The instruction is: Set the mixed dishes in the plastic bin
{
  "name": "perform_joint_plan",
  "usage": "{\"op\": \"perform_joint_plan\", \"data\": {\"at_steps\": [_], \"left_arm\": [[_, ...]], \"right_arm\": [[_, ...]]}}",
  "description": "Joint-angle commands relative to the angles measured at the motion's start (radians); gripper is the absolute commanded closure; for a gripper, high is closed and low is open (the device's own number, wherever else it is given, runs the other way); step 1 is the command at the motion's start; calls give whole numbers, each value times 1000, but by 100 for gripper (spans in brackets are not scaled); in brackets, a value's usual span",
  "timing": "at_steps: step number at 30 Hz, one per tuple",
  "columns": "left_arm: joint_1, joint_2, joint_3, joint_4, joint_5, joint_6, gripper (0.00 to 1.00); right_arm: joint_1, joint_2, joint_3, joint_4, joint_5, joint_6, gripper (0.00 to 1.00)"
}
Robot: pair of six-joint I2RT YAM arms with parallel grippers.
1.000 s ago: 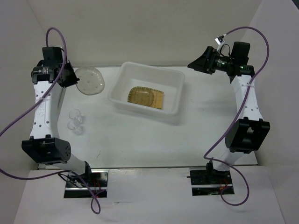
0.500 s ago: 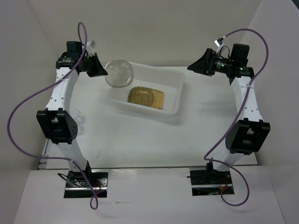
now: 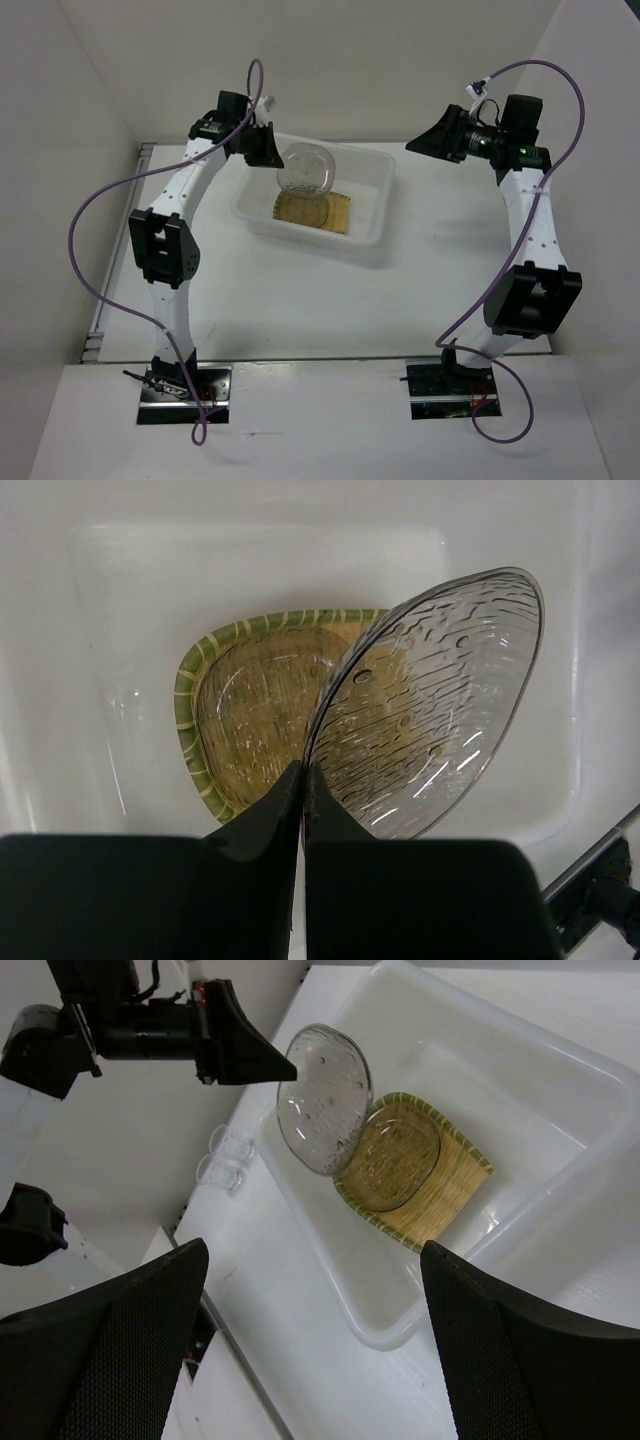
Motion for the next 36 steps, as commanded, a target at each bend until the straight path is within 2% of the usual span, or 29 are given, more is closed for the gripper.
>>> {"op": "perform_joint_plan", "data": {"at_steps": [1,7,16,21,23,25,26,29,31,35,36], "left_arm": [[-25,44,-21,49,-74,18,100],[-25,89,-56,86,-83,-9,100],[-25,221,0,65,-83,-9,98],[-25,244,0,46,-118,-9,85],[-25,244,0,46,-131,-9,74],[-25,244,11,35,-140,-19,66],[-25,232,26,35,-151,-19,57],[-25,190,80,14,-195,-28,38],[-25,147,136,-18,-206,-37,34],[8,55,265,-115,-282,-37,33],[19,-9,266,-142,-305,-37,33]], "right_arm": [[-14,-40,-5,9,2,-23,9],[-14,-40,-5,0,2,-32,9],[-33,-40,-5,0,2,-32,9],[-42,-40,-14,0,2,-32,9],[-42,-40,-14,-9,2,-32,9],[-42,-40,-23,-9,2,-32,9],[-42,-40,-23,-9,2,-32,9],[-42,-40,-23,-9,2,-32,9],[-51,-40,-23,-9,2,-32,9],[-51,-40,-32,-9,2,-32,8],[-51,-40,-32,0,2,-32,8]]}}
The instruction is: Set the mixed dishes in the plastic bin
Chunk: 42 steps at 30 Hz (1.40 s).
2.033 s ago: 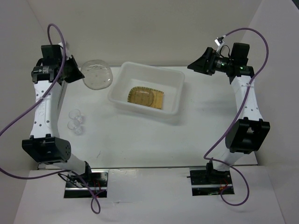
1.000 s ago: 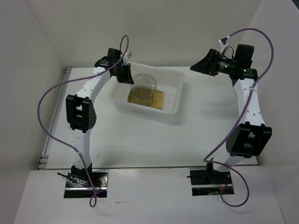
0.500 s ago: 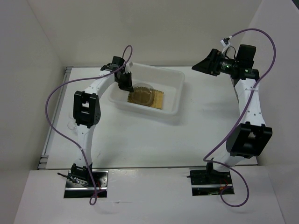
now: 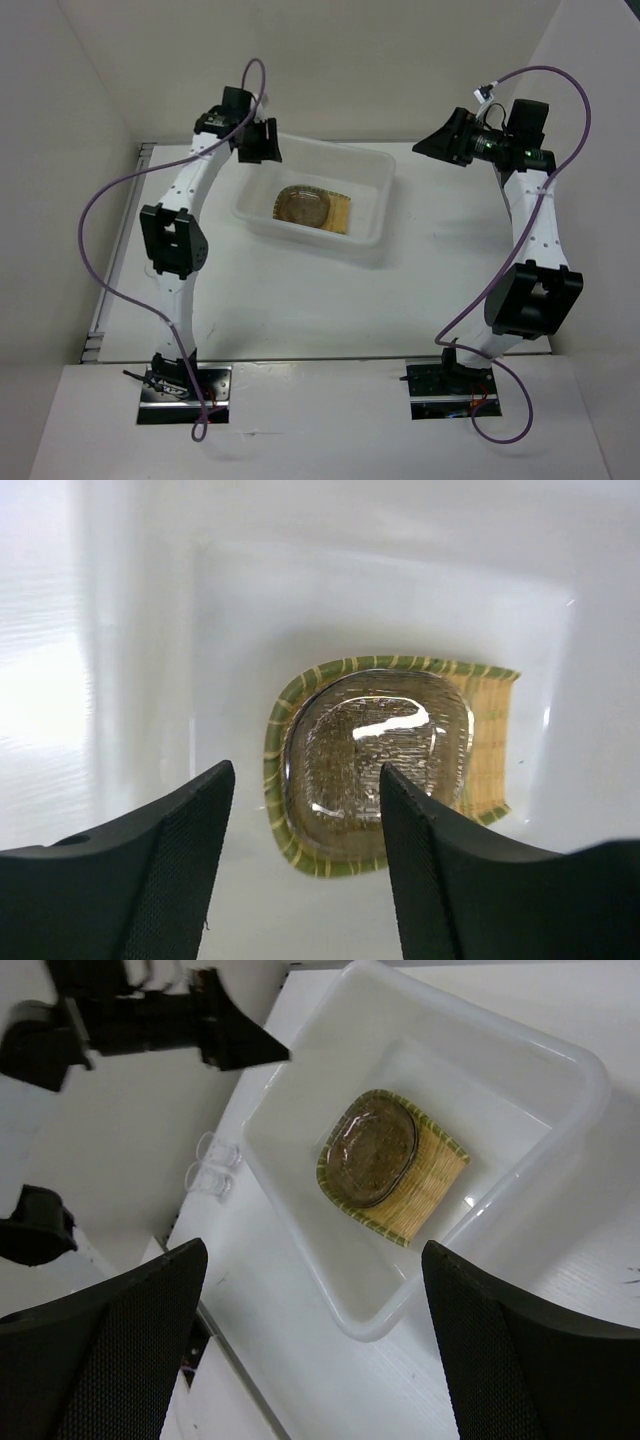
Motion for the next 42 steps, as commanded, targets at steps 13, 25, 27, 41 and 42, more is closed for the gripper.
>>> {"op": "perform_joint_plan", "data": {"at_steps": [13,25,27,41,42], "left_arm": [[445,-848,-735,-90,-278,-200,26],[520,-828,-963,-1,-411,-206,21],[532,-799,-981,13,-411,-191,21],[620,-643,-1056,105,-330,-141,23],[620,-643,-1056,105,-330,-141,23]], "right_arm": [[2,-80,-129,63,-24,13,8],[22,-80,-148,72,-33,13,8],[22,-80,-148,72,-33,13,8],[3,-89,-148,54,-24,4,8],[3,-89,-148,54,-24,4,8]]}}
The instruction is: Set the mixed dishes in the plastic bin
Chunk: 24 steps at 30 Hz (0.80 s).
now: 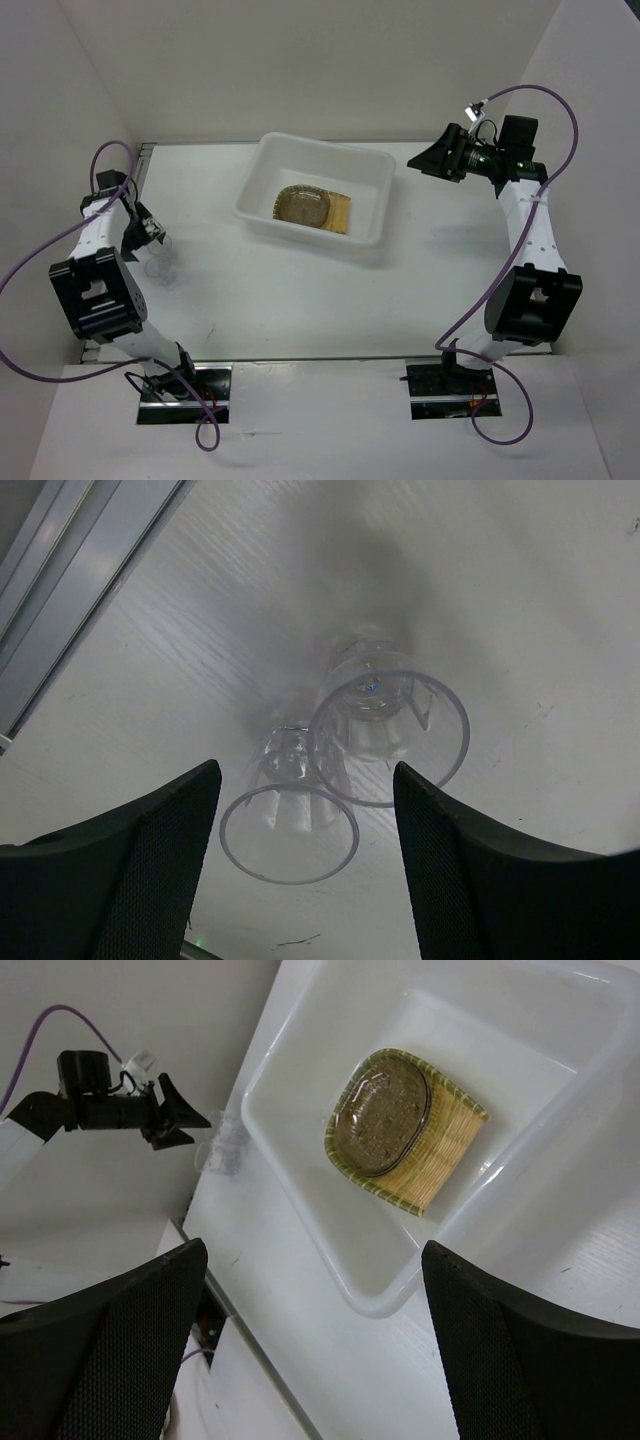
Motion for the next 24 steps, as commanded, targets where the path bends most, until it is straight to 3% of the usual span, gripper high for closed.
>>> {"op": "perform_joint_plan", "data": {"at_steps": [1,7,12,16,21,24], "left_arm": [[3,23,-6,51,39,27,23],[3,71,-35,81,77,47,31],[3,82,-45,102,77,56,44],[3,82,-35,111,54,74,60],[3,16,0,111,-25,84,89],[3,-51,27,111,-59,84,94]], "right_arm": [[-5,-45,-1,27,-11,-6,8],[-15,-45,-10,27,-11,-6,8],[-15,-45,-10,27,-2,-6,8],[-15,-45,-10,27,-2,-6,8],[-15,-45,-10,18,-2,-6,8],[-15,-45,-10,18,-2,-6,8]]}}
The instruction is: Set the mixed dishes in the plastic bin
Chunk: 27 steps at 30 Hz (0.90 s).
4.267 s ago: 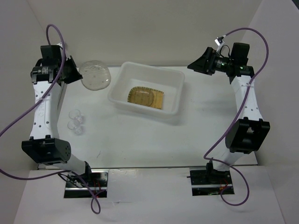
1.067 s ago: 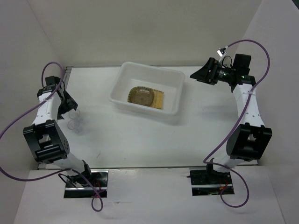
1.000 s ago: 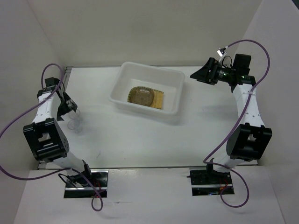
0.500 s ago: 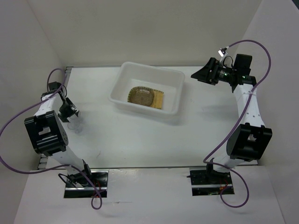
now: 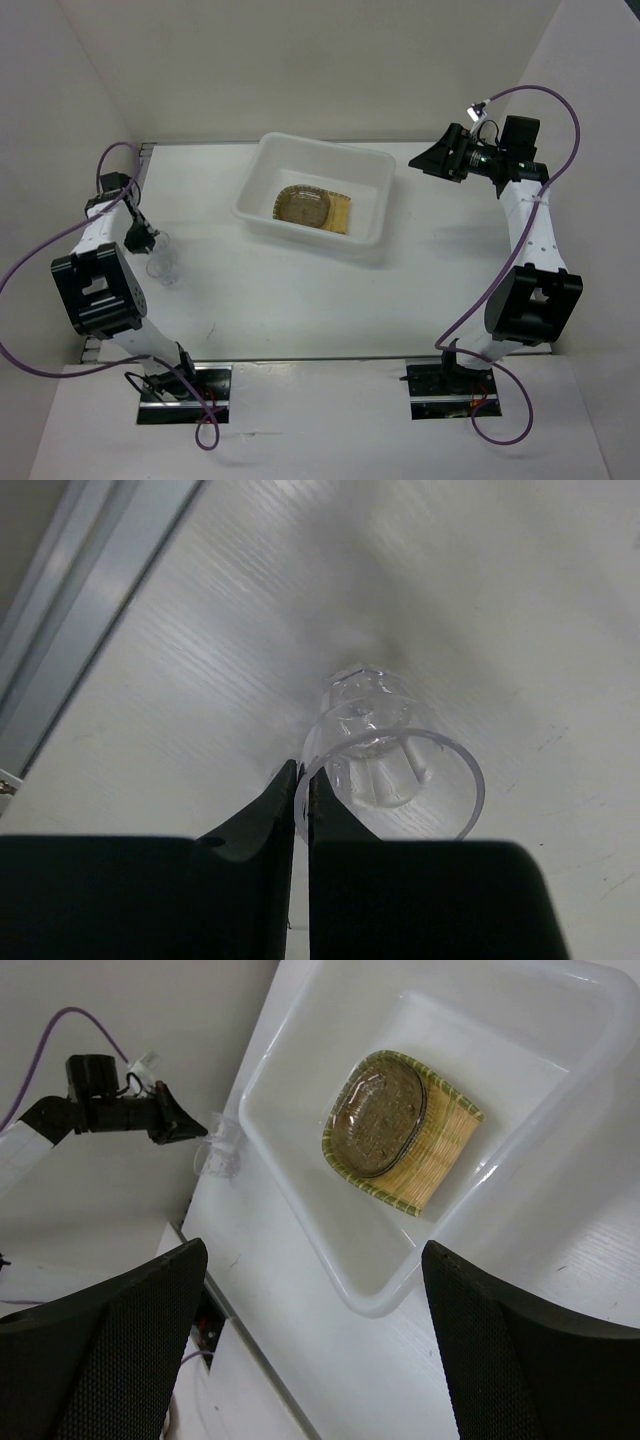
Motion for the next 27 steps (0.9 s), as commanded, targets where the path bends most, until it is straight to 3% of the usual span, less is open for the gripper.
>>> {"op": "perform_joint_plan", "data": {"at_steps": [1,7,10,17,22,27], "left_arm": [[3,-117,74,21,-63,13,98],[3,-201,230,-34,-11,-35,100],[3,-215,258,-45,105,-104,100],[-78,-330,287,107,293,-245,100],[-158,-215,427,151,396,-233,100],[-308,-88,539,187,452,-184,100]], "right_arm": [[-5,-45,-9,19,-3,-6,8],[-5,-45,-9,19,-3,-6,8],[-5,-45,-9,19,-3,-6,8],[-5,-55,-9,9,-3,-15,8],[-5,-64,-29,19,-12,-15,8],[-5,-73,-38,28,-12,-6,8]]}}
